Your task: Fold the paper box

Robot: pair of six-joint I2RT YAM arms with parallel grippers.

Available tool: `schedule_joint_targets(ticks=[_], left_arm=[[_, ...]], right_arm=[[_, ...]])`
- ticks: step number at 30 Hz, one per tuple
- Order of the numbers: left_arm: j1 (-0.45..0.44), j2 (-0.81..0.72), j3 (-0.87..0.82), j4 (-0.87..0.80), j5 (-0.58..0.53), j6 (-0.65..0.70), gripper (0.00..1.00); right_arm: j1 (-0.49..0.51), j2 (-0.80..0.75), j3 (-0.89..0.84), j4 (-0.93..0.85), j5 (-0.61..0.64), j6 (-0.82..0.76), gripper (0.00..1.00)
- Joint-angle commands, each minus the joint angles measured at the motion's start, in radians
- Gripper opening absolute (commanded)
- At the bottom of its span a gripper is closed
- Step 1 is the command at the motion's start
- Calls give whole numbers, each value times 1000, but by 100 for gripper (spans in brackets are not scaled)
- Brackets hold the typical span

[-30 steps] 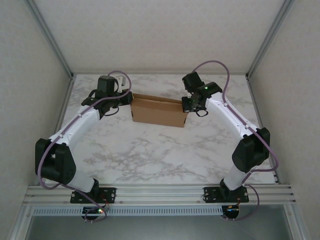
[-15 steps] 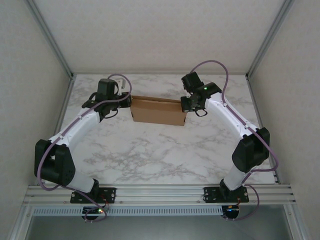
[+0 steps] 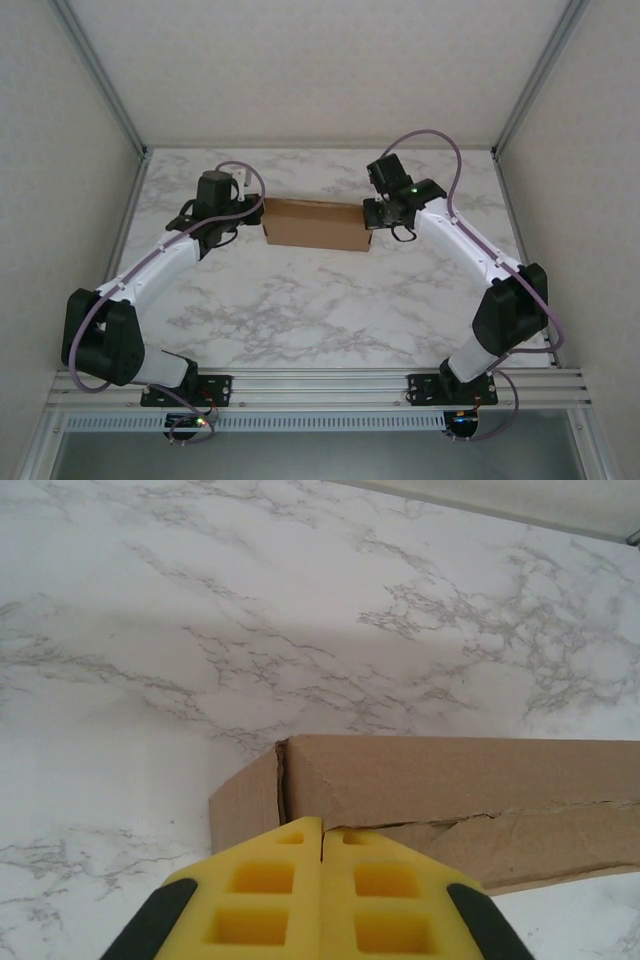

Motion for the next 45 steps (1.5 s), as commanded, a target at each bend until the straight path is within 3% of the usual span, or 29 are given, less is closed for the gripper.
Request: schedule_joint_targets(ticks=[1,13,16,21,26,28,39,45], left_arm=[[2,-27,-56,-27,-79,-25,0],[-15,-55,-164,10,-89,-48,0],[-14,-49,-147,0,-94,-40,0],[-18,-23,-102,-32,-99,-22,0],[-18,-11,-86,-46,-103,-23,0],[-20,-12,-83,-44,-104,-25,0],[-55,25,-20,-58,-119,-45,0],[-76,61,27,-79,-139,-48,0]], right_arm=[[-11,-29,-70,-28,59,35,0],[-11,-99,-170,54,36,63,6],[-10,-114,-160,46,6,56,13],[-11,-172,-152,38,-7,54,34],[-10,-210,-139,7,-51,43,40],[-11,-229,-147,3,-67,38,47],[-11,-216,-164,-15,-100,25,48],[-13,-289,-132,-1,-171,23,49]])
